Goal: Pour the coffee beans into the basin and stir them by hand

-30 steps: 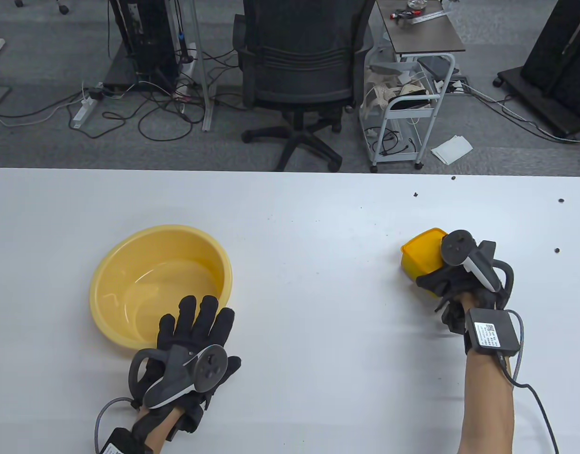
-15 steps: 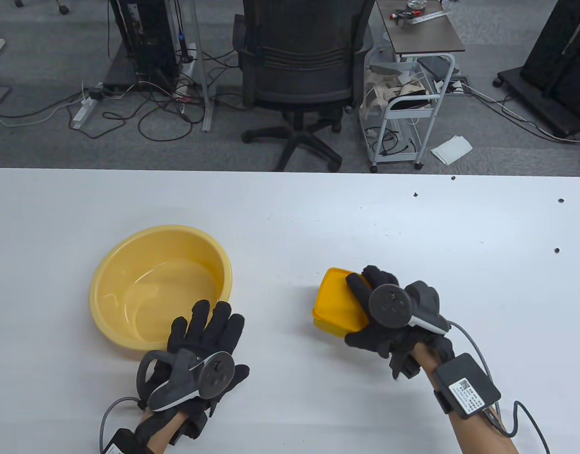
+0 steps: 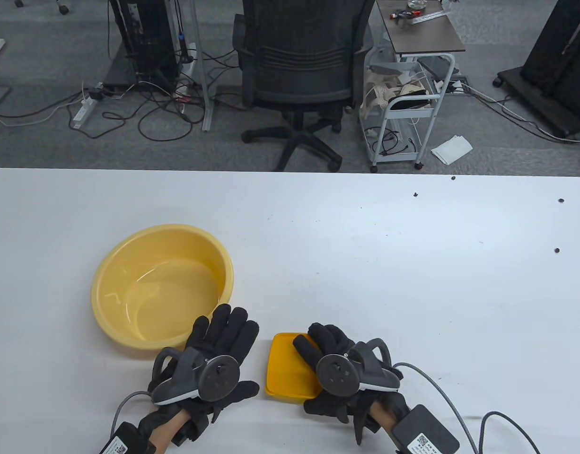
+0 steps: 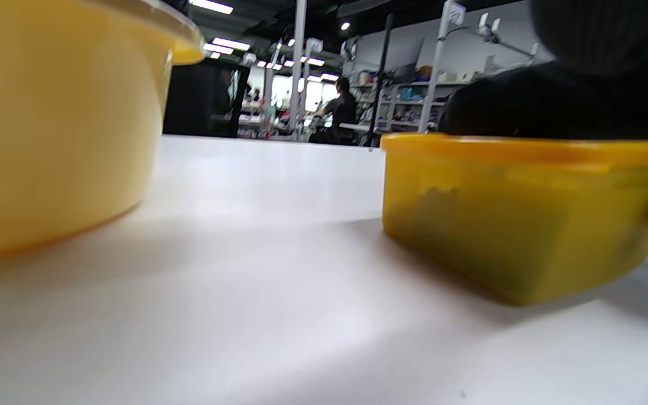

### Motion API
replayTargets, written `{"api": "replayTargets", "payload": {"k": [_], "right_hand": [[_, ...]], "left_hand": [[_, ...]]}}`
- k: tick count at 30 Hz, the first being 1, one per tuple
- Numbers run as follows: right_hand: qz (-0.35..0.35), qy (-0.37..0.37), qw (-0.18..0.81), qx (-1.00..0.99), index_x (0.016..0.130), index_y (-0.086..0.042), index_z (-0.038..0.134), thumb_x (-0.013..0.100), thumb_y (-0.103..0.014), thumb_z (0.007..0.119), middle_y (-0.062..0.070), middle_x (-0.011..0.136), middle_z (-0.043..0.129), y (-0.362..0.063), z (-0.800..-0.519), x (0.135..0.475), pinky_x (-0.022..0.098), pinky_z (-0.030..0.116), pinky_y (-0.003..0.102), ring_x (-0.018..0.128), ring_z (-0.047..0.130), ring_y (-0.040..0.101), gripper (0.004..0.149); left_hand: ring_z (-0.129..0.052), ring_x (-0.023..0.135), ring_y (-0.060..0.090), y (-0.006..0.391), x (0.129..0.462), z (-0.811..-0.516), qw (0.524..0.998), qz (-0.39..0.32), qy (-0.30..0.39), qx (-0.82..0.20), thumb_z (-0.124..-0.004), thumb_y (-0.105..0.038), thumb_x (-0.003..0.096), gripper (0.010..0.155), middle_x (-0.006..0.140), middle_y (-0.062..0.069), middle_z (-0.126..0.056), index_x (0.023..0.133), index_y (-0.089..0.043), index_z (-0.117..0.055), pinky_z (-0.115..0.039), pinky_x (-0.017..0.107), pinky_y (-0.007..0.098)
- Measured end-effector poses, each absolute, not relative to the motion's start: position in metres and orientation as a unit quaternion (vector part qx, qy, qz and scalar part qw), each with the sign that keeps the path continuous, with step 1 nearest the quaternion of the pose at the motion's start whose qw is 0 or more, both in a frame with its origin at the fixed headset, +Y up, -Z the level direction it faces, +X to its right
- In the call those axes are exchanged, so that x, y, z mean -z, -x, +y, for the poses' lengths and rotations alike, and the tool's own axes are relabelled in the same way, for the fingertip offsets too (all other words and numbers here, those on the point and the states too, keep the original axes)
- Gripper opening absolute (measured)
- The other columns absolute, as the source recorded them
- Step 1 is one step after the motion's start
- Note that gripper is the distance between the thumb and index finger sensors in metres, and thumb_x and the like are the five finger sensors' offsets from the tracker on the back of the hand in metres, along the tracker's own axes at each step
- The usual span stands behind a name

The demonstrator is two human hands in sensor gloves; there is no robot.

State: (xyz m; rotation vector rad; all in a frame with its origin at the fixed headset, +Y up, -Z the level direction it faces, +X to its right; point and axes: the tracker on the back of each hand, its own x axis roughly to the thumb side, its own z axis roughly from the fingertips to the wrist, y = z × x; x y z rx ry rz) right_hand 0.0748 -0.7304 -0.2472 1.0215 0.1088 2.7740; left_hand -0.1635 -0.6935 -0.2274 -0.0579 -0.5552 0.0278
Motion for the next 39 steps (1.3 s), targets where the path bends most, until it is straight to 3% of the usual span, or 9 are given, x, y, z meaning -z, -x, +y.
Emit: {"api": "replayTargets", "payload": {"k": [8,14,17,19,22,28,39], "right_hand": [[0.073,-0.332,0.069,-0.938,0.105,-0.019,0.025,0.020,-0.080,0.076,0.030,0.105,0.017,-0.071,-0.733,0.247,0.071,0.049,0.065,0.099,0.034,0.057,0.116],[0.086,-0.322,0.075,-0.940,0.105,-0.018,0.024,0.020,-0.080,0.076,0.031,0.106,0.019,-0.075,-0.736,0.250,0.071,0.050,0.065,0.099,0.038,0.057,0.117],[0.069,-0.323,0.078,-0.941,0.105,-0.017,0.029,0.020,-0.079,0.077,0.029,0.107,0.027,-0.074,-0.736,0.251,0.070,0.055,0.063,0.097,0.046,0.056,0.115],[0.067,-0.321,0.083,-0.941,0.104,-0.017,0.032,0.020,-0.079,0.077,0.028,0.106,0.029,-0.075,-0.736,0.251,0.070,0.056,0.062,0.096,0.048,0.055,0.114],[0.061,-0.325,0.097,-0.939,0.104,-0.017,0.035,0.020,-0.080,0.077,0.028,0.106,0.030,-0.075,-0.738,0.252,0.069,0.059,0.062,0.095,0.050,0.054,0.113],[0.071,-0.320,0.155,-0.932,0.104,-0.017,0.037,0.021,-0.079,0.077,0.029,0.105,0.027,-0.077,-0.741,0.256,0.068,0.061,0.061,0.094,0.048,0.054,0.111],[0.132,-0.286,0.313,-0.896,0.104,-0.024,0.046,0.021,-0.079,0.077,0.029,0.105,0.031,-0.091,-0.739,0.272,0.068,0.057,0.064,0.093,0.047,0.055,0.104]], "left_hand": [[-0.012,0.113,0.041,0.139,0.224,-0.702,0.946,-0.321,0.043,-0.030,-0.074,-0.071,0.0336,0.108,0.123,0.010,-0.014,0.110,-0.025,-0.012,-0.033,0.078,0.069],[-0.018,0.112,0.048,0.131,0.239,-0.723,0.932,-0.336,0.098,-0.100,-0.081,-0.070,0.0304,0.122,0.121,0.019,-0.015,0.106,-0.015,-0.003,-0.041,0.078,0.067],[-0.039,0.108,0.056,0.134,0.253,-0.741,0.923,-0.323,0.148,-0.151,-0.087,-0.067,0.0276,0.131,0.117,0.029,-0.020,0.102,-0.005,0.001,-0.059,0.073,0.062],[-0.052,0.104,0.054,0.137,0.259,-0.751,0.904,-0.330,0.180,-0.204,-0.092,-0.067,0.0238,0.137,0.116,0.032,-0.025,0.100,0.000,0.000,-0.067,0.068,0.058],[-0.048,0.106,0.046,0.137,0.261,-0.760,0.902,-0.320,0.214,-0.195,-0.099,-0.060,0.0225,0.139,0.118,0.028,-0.024,0.099,-0.002,0.002,-0.062,0.069,0.051],[-0.050,0.109,0.028,0.136,0.264,-0.766,0.911,-0.292,0.221,-0.189,-0.094,-0.062,0.0283,0.133,0.121,0.012,-0.031,0.101,-0.008,0.002,-0.062,0.072,0.043],[-0.048,0.109,0.023,0.136,0.264,-0.767,0.914,-0.286,0.225,-0.178,-0.094,-0.063,0.0289,0.134,0.122,0.009,-0.027,0.100,-0.009,0.005,-0.059,0.074,0.041]]}}
